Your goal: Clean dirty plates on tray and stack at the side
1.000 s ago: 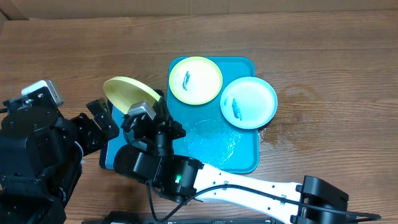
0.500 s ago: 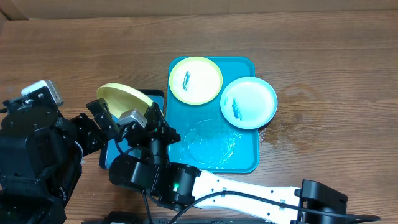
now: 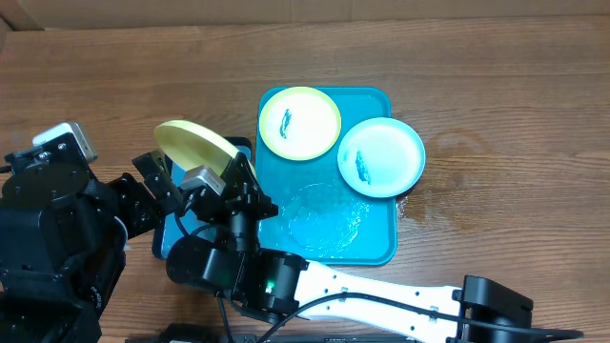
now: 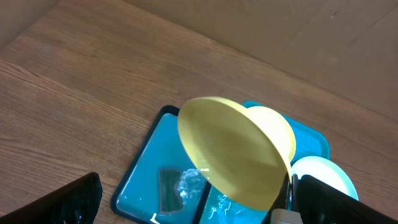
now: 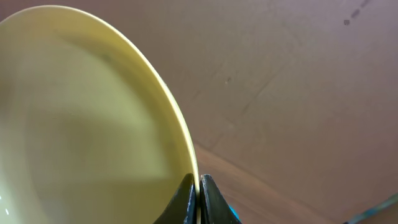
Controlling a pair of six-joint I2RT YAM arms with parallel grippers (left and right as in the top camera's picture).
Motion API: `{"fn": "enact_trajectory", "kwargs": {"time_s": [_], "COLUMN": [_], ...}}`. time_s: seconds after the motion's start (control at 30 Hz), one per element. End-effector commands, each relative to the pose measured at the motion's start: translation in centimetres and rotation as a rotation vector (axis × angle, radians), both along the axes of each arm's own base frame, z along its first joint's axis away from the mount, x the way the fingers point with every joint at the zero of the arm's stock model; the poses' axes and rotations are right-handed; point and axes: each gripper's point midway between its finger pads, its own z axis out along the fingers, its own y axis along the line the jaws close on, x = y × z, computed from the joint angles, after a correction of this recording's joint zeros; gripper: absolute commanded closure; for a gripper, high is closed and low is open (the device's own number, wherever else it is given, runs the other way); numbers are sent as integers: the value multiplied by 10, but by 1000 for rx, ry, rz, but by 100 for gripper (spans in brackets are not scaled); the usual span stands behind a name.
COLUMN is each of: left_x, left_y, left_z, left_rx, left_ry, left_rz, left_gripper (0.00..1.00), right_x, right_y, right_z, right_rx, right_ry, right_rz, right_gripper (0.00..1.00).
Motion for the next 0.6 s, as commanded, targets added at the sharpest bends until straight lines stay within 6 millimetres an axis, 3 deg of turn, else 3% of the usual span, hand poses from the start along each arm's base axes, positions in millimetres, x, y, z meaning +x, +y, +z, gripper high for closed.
{"fn": "enact_trajectory", "kwargs": {"time_s": [0.0, 0.27, 0.43, 0.5, 0.57], "left_x": [-1, -2, -2, -2, -2], "left_y": [5, 5, 4, 4, 4], "left_z": [8, 7, 7, 7, 6], "left_rx": [22, 22, 18, 18, 18], "left_ry": [-23, -19, -19, -18, -17], "left_rz": [12, 12, 7, 7, 7], "left_gripper": [0, 0, 0, 0, 0], "right_x": [-10, -5, 11, 22, 30], "right_y": [5, 1, -11, -19, -13], "right_z": [25, 28, 25, 15, -14], "right_rx": [54, 87, 186, 253, 327], "right_ry": [-9, -17, -14, 15, 146], "right_rz": [48, 28, -25, -50, 9], "right_gripper": [96, 96, 96, 96, 96]}}
